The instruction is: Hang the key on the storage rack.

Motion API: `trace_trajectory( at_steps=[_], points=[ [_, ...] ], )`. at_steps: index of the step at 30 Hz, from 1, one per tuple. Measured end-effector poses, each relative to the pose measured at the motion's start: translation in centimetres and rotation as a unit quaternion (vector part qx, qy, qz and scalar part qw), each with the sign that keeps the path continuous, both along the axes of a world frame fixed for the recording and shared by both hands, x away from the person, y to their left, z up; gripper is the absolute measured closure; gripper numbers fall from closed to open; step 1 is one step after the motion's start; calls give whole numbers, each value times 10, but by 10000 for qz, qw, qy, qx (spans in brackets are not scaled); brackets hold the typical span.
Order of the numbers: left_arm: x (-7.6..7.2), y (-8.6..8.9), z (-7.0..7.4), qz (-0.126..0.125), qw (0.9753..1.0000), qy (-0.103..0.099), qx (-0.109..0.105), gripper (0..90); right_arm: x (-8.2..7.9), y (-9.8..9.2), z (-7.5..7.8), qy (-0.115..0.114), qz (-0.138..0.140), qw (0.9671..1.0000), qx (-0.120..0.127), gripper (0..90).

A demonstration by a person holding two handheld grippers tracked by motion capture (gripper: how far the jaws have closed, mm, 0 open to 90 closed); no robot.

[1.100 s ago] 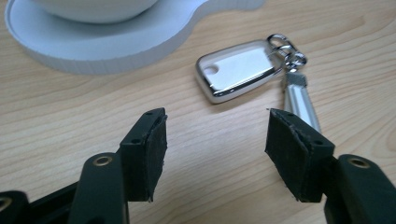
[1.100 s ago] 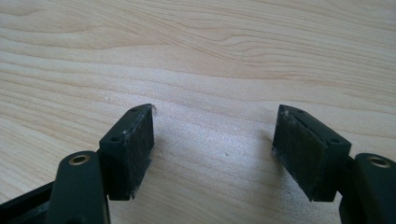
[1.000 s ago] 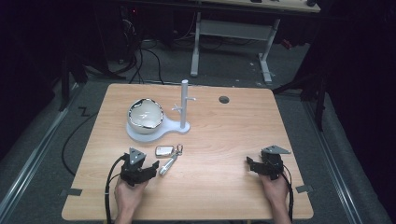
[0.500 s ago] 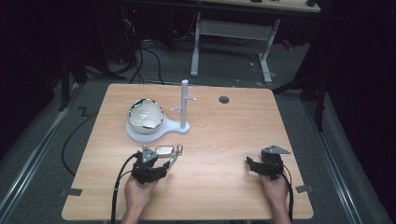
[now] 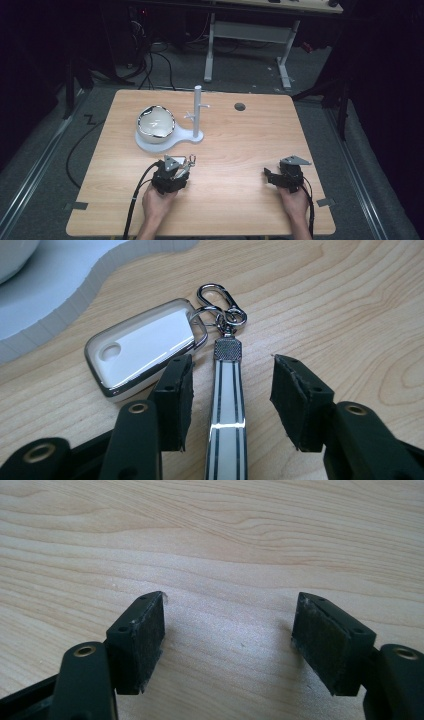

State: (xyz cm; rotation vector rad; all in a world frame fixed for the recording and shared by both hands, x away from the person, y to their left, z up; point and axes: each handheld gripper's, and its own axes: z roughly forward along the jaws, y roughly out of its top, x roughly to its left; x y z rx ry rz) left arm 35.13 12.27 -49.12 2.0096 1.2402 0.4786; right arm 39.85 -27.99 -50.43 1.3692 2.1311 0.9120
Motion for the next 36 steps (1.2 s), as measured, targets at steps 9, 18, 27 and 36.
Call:
trace_trajectory(
  at_steps=[9, 18, 27, 36],
  points=[
    [5, -6, -5, -15, 10000, 28, 31, 559, 0, 0, 0, -1, 3, 10000, 0, 292],
    [9, -9, -9, 9, 10000, 51, 64, 576, 0, 0, 0, -1, 3, 10000, 2, 292],
    [10, -10, -9, 14, 9999, -21, 125, 614, 0, 0, 0, -1, 2, 10000, -2, 292],
    [10, -9, -10, 9, 9996, -96, 252, 692, 0, 0, 0, -1, 1, 10000, -3, 292]
  ],
)
